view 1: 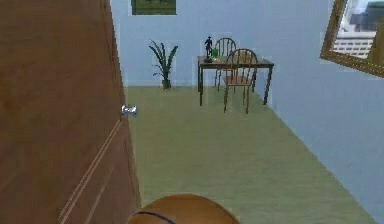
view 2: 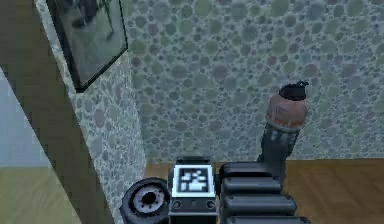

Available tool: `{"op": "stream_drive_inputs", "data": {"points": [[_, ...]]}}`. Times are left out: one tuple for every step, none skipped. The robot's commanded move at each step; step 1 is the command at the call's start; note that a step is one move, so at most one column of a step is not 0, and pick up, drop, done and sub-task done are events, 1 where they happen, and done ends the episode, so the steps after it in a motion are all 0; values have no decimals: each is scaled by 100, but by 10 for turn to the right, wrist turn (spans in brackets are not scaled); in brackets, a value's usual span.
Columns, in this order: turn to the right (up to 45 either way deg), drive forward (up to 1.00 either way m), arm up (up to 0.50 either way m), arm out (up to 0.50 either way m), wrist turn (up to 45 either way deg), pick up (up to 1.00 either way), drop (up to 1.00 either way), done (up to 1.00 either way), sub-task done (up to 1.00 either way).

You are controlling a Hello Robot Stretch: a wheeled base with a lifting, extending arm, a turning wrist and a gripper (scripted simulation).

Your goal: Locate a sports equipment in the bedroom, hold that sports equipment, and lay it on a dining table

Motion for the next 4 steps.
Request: {"op": "stream_drive_inputs", "data": {"points": [[0,100,0,0,0,0,0,0,0],[60,0,0,0,0,0,0,0,0],[0,35,0,0,0,0,0,0,0],[-120,0,0,0,0,0,0,0,0]]}}
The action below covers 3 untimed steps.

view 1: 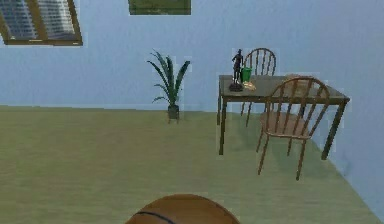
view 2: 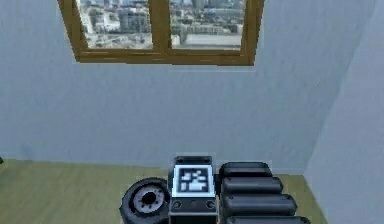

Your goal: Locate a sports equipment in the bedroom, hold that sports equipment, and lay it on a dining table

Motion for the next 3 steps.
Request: {"op": "stream_drive_inputs", "data": {"points": [[0,100,0,0,0,0,0,0,0],[0,100,0,0,0,0,0,0,0],[-90,0,0,0,0,0,0,0,0]]}}
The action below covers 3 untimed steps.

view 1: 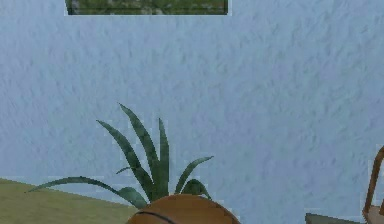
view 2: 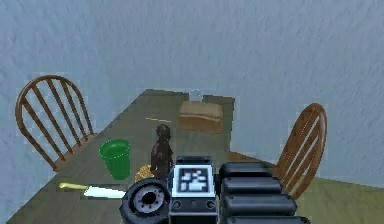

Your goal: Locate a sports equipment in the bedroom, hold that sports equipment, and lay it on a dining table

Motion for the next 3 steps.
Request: {"op": "stream_drive_inputs", "data": {"points": [[0,0,0,48,0,0,0,0,0],[0,0,0,0,450,0,0,0,0],[0,0,0,0,450,0,0,0,0]]}}
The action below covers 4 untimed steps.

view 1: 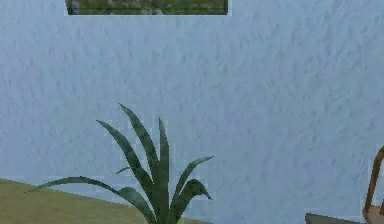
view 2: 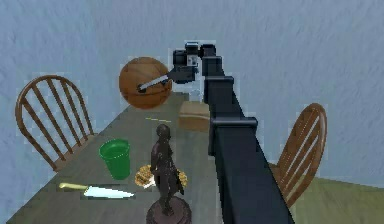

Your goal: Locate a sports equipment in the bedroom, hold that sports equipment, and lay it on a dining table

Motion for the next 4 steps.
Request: {"op": "stream_drive_inputs", "data": {"points": [[0,0,0,0,330,0,0,0,0],[0,0,-4,0,0,0,0,0,0],[0,0,-32,0,0,0,0,0,0],[0,0,0,0,0,0,100,0,0]]}}
